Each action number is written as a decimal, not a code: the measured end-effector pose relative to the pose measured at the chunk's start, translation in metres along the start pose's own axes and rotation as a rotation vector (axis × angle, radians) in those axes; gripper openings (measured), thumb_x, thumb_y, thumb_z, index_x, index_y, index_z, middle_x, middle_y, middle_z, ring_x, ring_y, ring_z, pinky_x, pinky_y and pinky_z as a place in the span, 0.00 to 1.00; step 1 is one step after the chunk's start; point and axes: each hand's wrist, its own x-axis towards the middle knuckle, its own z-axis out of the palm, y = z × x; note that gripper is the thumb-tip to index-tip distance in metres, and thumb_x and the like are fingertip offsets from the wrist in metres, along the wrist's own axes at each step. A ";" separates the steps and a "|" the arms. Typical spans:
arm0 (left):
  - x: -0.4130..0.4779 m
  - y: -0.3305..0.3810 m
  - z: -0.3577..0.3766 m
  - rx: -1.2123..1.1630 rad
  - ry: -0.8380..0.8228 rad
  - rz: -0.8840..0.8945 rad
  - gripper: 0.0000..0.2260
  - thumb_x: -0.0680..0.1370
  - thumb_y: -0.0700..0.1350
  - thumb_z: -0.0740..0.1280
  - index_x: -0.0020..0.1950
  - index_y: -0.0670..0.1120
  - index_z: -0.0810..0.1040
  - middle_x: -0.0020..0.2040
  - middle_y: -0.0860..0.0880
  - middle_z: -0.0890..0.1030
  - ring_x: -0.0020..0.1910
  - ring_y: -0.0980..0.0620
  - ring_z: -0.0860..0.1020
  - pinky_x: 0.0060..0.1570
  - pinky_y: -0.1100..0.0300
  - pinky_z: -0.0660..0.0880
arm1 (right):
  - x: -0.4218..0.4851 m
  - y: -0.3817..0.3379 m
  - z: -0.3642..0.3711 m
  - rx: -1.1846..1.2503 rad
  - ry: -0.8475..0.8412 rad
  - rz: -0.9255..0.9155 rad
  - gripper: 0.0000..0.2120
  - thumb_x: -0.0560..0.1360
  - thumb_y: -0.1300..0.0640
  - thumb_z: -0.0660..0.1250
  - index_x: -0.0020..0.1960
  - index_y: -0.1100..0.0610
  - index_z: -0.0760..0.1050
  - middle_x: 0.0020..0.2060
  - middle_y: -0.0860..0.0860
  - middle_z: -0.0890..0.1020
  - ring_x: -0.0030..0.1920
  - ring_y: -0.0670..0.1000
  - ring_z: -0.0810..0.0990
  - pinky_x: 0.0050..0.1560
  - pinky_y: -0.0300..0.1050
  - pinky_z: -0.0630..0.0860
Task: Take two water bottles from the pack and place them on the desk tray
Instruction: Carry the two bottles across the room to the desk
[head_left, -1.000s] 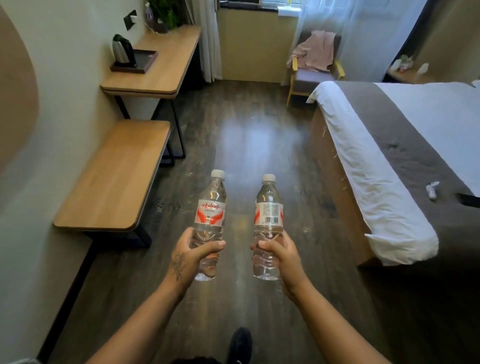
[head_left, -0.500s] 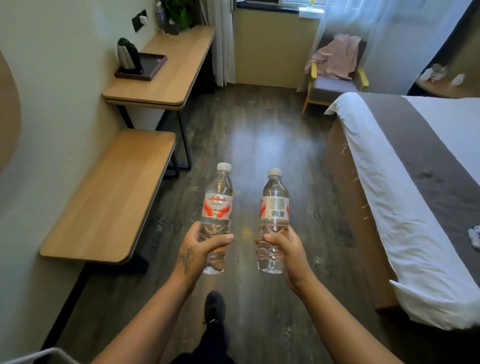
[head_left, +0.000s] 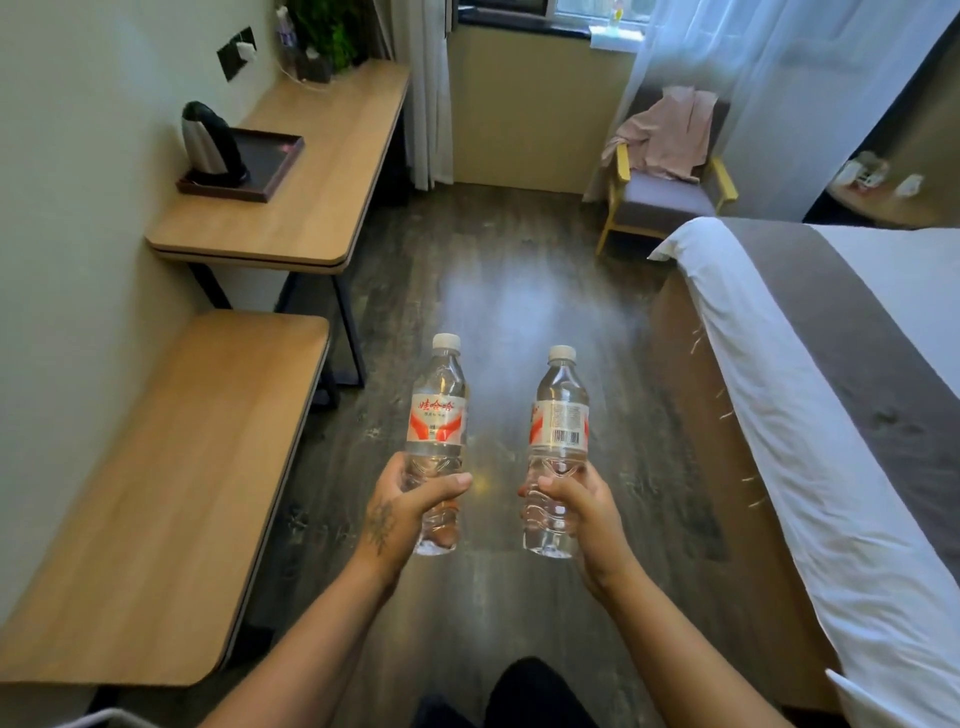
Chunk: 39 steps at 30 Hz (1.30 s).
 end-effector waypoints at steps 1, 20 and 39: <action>0.016 0.006 0.000 -0.001 0.001 -0.003 0.37 0.58 0.57 0.81 0.64 0.44 0.80 0.51 0.41 0.86 0.45 0.43 0.86 0.42 0.49 0.81 | 0.016 -0.006 0.003 -0.004 0.001 -0.004 0.33 0.63 0.48 0.79 0.66 0.57 0.78 0.48 0.57 0.89 0.46 0.57 0.89 0.46 0.52 0.86; 0.351 0.145 0.061 0.016 0.101 0.022 0.38 0.57 0.60 0.81 0.64 0.47 0.81 0.46 0.53 0.90 0.44 0.52 0.90 0.39 0.62 0.83 | 0.392 -0.119 0.019 -0.036 -0.085 0.024 0.31 0.64 0.48 0.79 0.65 0.55 0.79 0.52 0.60 0.89 0.49 0.59 0.89 0.47 0.53 0.86; 0.672 0.286 0.043 0.008 0.008 0.010 0.36 0.57 0.60 0.80 0.61 0.47 0.82 0.46 0.50 0.89 0.39 0.56 0.88 0.36 0.64 0.83 | 0.706 -0.213 0.101 0.013 -0.050 0.049 0.32 0.63 0.50 0.79 0.64 0.61 0.77 0.48 0.64 0.86 0.42 0.59 0.86 0.46 0.53 0.83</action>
